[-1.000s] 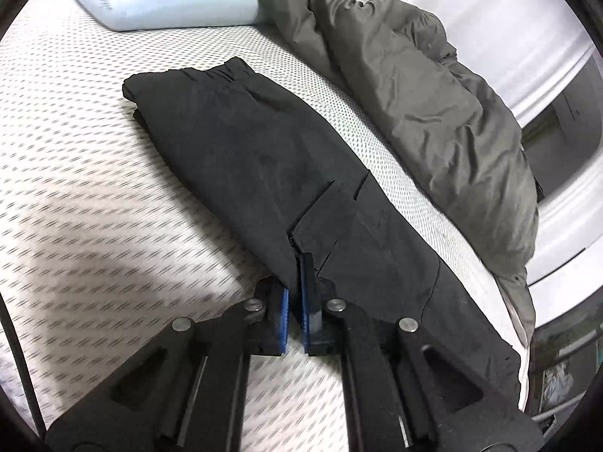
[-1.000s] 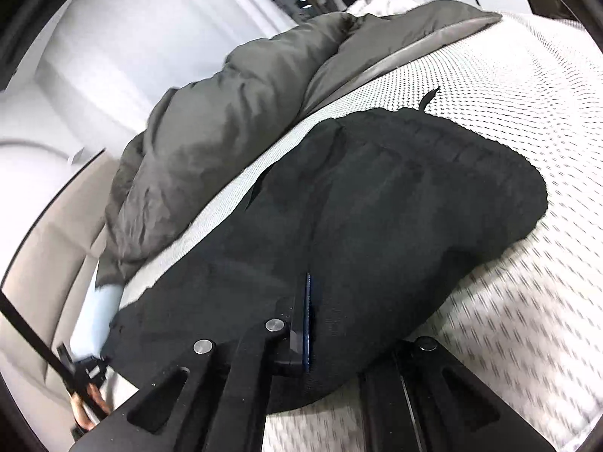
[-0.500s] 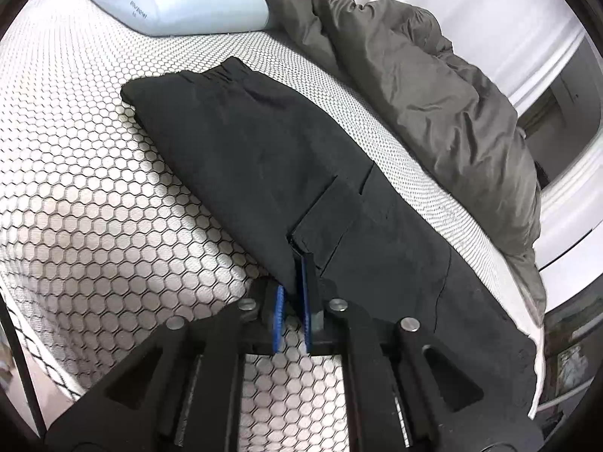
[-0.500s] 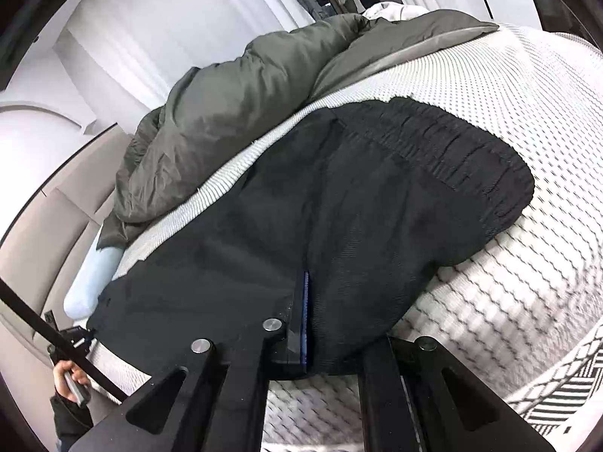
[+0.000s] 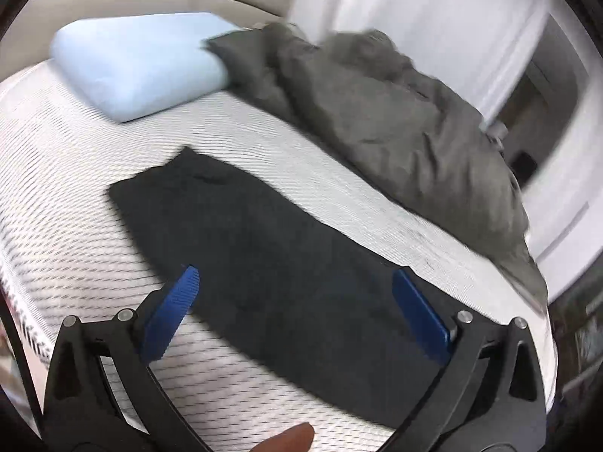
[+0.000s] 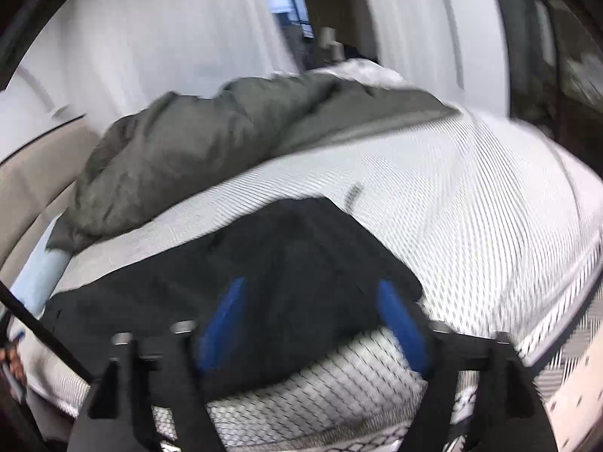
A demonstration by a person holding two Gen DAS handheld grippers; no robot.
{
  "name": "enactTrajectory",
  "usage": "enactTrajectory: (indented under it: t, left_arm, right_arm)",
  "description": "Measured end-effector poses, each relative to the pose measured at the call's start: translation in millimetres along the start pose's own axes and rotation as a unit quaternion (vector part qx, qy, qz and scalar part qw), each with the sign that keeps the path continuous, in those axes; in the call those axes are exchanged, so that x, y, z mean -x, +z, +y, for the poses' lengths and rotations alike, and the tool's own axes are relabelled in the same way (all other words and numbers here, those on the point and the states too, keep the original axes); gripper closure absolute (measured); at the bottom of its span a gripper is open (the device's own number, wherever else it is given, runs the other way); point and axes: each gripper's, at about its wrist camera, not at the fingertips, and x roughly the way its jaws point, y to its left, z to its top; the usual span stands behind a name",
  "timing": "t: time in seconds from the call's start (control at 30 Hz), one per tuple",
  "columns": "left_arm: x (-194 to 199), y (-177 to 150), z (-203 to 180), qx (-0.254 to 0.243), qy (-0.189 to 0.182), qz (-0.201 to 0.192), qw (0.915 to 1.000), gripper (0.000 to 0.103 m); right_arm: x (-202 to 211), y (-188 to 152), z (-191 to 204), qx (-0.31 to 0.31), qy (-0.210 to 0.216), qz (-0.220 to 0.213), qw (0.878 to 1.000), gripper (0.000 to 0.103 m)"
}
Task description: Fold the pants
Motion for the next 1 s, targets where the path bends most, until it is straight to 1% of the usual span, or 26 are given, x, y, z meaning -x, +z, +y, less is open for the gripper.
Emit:
enactTrajectory:
  t: [0.03,0.07,0.1,0.17,0.23,0.27,0.37,0.47,0.57,0.63,0.7,0.77,0.83,0.93,1.0]
  left_arm:
    - [-4,1,-15,-0.023,-0.004,0.006,0.9997,0.001]
    - [-7,2,-28,-0.042,-0.006,0.009,0.9991,0.001]
    - [-10,2,-40,-0.060,-0.008,0.010,0.9981,0.001]
    - [-18,3,-65,-0.095,-0.013,0.018,0.9952,0.001]
    - [-24,1,-84,-0.115,-0.021,0.031,0.9926,0.001]
    - [-27,1,-94,-0.126,-0.026,0.036,0.9910,0.001]
    - [-36,-3,-122,-0.163,-0.022,0.047,0.9853,0.001]
    - [-48,0,-144,-0.184,-0.019,0.067,0.9804,0.001]
    - [-61,4,-150,-0.183,-0.025,0.079,0.9797,0.001]
    - [-70,2,-146,-0.176,-0.032,0.085,0.9802,0.001]
    - [-87,1,-136,-0.176,-0.035,0.098,0.9789,0.001]
    - [-109,-2,-131,-0.179,-0.027,0.120,0.9761,0.001]
    - [-124,-6,-130,-0.183,-0.012,0.133,0.9739,0.001]
    - [-134,-9,-134,-0.202,-0.015,0.143,0.9687,0.001]
    - [-139,-9,-139,-0.207,-0.018,0.144,0.9676,0.001]
  right_arm:
    - [3,5,9,0.023,0.002,-0.007,1.000,0.010]
    - [5,10,18,0.047,0.003,-0.011,0.999,0.002]
    - [5,15,29,0.067,0.006,-0.014,0.998,0.000]
    - [-3,23,54,0.096,0.013,-0.013,0.995,0.000]
    - [-13,30,77,0.116,0.018,-0.004,0.993,0.000]
    - [-24,33,93,0.129,0.027,0.002,0.991,0.000]
    - [-45,39,129,0.152,0.053,0.018,0.987,0.000]
    - [-70,48,164,0.169,0.079,0.036,0.982,0.000]
    - [-93,55,191,0.183,0.100,0.048,0.977,0.000]
    - [-111,59,206,0.190,0.108,0.060,0.974,0.000]
    - [-137,60,222,0.200,0.118,0.078,0.970,0.000]
    - [-161,53,232,0.214,0.116,0.093,0.965,0.000]
    - [-179,46,240,0.229,0.113,0.103,0.961,0.000]
    - [-211,31,250,0.260,0.121,0.139,0.948,0.001]
    - [-223,28,255,0.273,0.122,0.153,0.942,0.002]
